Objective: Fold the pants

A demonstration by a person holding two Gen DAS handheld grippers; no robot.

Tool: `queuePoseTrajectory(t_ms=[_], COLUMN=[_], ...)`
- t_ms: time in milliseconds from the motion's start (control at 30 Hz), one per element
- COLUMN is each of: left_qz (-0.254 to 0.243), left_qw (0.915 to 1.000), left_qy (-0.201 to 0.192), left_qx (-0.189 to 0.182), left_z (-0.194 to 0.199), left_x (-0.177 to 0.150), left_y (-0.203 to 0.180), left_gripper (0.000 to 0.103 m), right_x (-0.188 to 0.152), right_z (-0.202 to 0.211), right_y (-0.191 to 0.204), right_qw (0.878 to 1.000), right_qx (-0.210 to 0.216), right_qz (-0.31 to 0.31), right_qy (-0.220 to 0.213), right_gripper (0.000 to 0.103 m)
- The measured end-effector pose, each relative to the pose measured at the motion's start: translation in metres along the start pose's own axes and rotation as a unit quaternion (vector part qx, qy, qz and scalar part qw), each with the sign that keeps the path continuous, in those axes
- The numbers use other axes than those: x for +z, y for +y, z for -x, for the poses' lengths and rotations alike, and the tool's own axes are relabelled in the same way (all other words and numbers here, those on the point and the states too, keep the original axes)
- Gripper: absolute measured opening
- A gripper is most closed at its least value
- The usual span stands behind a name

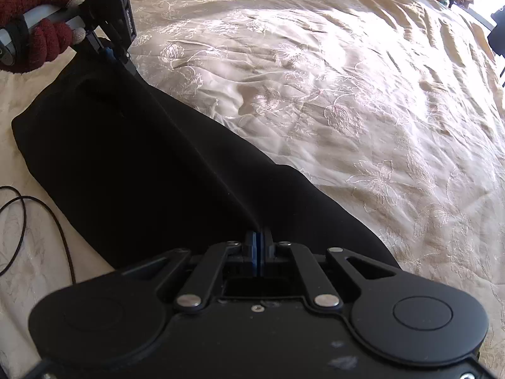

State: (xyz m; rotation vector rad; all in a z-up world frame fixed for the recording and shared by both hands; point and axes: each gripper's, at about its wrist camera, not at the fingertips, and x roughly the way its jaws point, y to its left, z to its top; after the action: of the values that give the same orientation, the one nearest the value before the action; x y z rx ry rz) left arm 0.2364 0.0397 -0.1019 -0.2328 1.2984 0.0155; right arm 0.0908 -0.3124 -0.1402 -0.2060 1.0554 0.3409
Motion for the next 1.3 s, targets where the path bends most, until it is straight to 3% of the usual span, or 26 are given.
queuePoseTrajectory(t_ms=[167,300,400,533,600,733,833,1067,1200,1233,1267,1300], left_qz=[-0.029,-0.03,-0.023,-0.03,-0.04,-0.045,-0.048,-0.042,-0.044,-0.046,-0.047,-0.048], left_qw=[0.9991,0.9987,0.9985,0.9978,0.997,0.9965,0.996,0.9958,0.9956,0.9956,0.9957,0.996], left_qy=[-0.027,0.001,0.016,0.019,0.018,0.018,0.017,0.017,0.016,0.015,0.011,0.006], left_qx=[0.016,0.04,0.047,0.057,0.063,0.068,0.073,0.08,0.081,0.081,0.079,0.076], left_z=[0.032,0.016,0.006,0.001,-0.001,-0.001,-0.001,-0.002,-0.002,0.0,0.003,0.008], left_x=[-0.069,-0.112,-0.123,-0.123,-0.122,-0.125,-0.127,-0.126,-0.125,-0.125,-0.124,-0.124], left_y=[0.012,0.023,0.027,0.023,0.019,0.018,0.018,0.017,0.018,0.017,0.017,0.017], left_gripper=[0.008,0.008,0.008,0.008,0.008,0.008,0.008,0.008,0.008,0.007,0.007,0.007], right_x=[-0.022,-0.049,-0.068,-0.096,-0.111,-0.143,-0.158,-0.18,-0.181,-0.181,-0.182,-0.18], right_z=[0.009,0.009,0.021,0.045,0.054,0.064,0.065,0.054,0.043,0.041,0.039,0.038], right_y=[0.005,0.006,-0.003,-0.026,-0.045,-0.088,-0.118,-0.166,-0.173,-0.174,-0.176,-0.177], right_qw=[0.999,0.995,0.984,0.958,0.938,0.885,0.858,0.82,0.812,0.81,0.808,0.809], right_qx=[0.008,0.008,0.008,-0.041,-0.079,-0.165,-0.206,-0.216,-0.207,-0.201,-0.198,-0.192], right_qz=[-0.038,-0.097,-0.176,-0.283,-0.337,-0.434,-0.469,-0.531,-0.546,-0.55,-0.554,-0.555], right_qy=[0.003,0.02,0.009,-0.015,-0.026,-0.031,-0.03,-0.012,-0.015,-0.018,-0.019,-0.02], right_gripper=[0.004,0.014,0.023,0.026,0.028,0.031,0.032,0.038,0.04,0.04,0.033,0.002])
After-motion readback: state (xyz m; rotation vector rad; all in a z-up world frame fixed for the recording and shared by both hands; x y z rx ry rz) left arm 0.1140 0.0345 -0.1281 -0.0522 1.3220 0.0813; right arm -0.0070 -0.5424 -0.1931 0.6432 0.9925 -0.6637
